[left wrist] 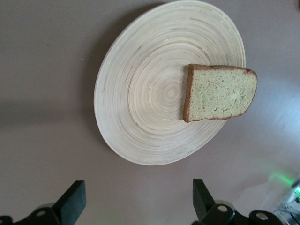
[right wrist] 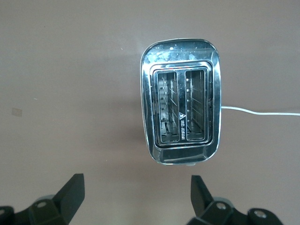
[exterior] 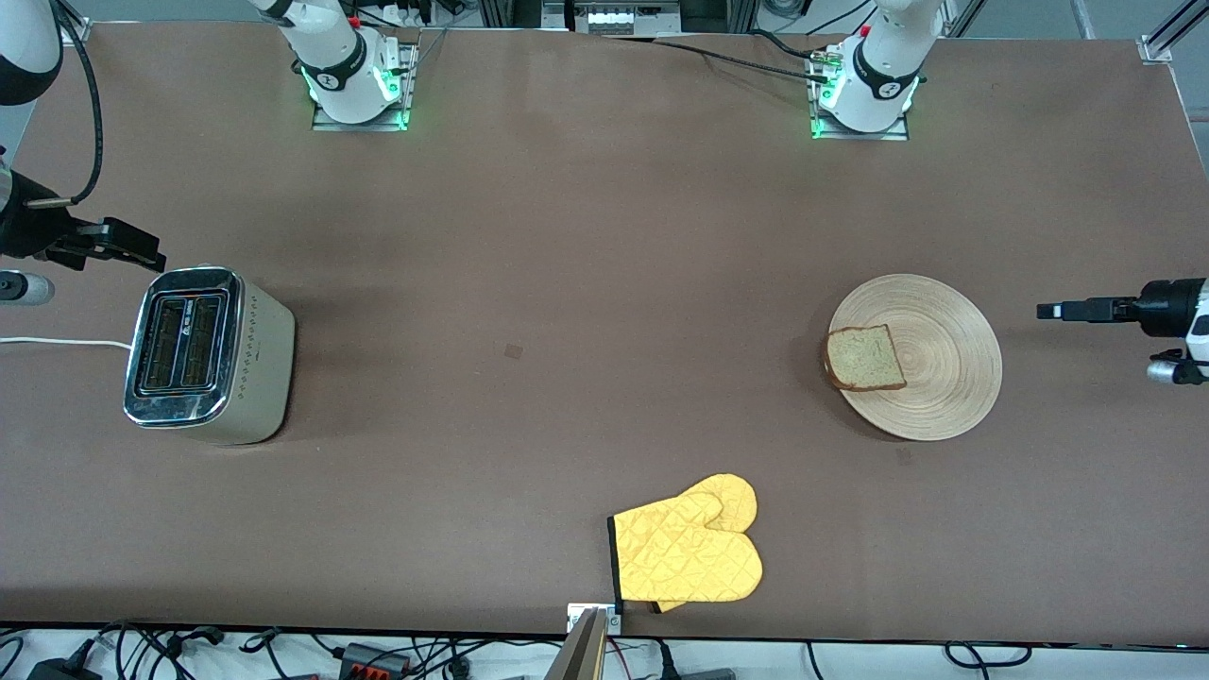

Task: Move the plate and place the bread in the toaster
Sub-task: 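Lower the left gripper to the wooden plate rim and grasp it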

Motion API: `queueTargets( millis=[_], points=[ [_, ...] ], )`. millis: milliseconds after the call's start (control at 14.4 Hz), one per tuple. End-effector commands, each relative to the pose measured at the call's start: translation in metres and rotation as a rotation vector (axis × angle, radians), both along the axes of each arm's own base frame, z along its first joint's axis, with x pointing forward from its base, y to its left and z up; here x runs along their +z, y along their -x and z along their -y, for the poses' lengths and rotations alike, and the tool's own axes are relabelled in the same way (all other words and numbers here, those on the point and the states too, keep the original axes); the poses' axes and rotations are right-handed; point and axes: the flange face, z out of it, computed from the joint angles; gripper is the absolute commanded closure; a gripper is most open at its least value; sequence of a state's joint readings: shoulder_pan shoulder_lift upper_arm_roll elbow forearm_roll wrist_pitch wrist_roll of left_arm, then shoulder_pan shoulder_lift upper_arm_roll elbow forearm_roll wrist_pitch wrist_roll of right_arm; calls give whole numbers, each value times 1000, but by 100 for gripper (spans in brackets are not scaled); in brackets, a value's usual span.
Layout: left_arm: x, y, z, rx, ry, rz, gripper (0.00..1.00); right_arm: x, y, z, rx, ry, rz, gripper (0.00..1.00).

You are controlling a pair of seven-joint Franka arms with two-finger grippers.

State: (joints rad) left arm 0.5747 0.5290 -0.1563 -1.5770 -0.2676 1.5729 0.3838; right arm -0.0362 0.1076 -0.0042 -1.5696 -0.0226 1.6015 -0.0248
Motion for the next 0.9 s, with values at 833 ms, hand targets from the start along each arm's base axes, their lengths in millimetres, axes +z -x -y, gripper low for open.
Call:
queueTargets(
  millis=[833],
  points=[
    [-124, 9, -16, -110, 201, 124, 0, 0, 4, -1, 1, -14, 6, 0]
  ],
)
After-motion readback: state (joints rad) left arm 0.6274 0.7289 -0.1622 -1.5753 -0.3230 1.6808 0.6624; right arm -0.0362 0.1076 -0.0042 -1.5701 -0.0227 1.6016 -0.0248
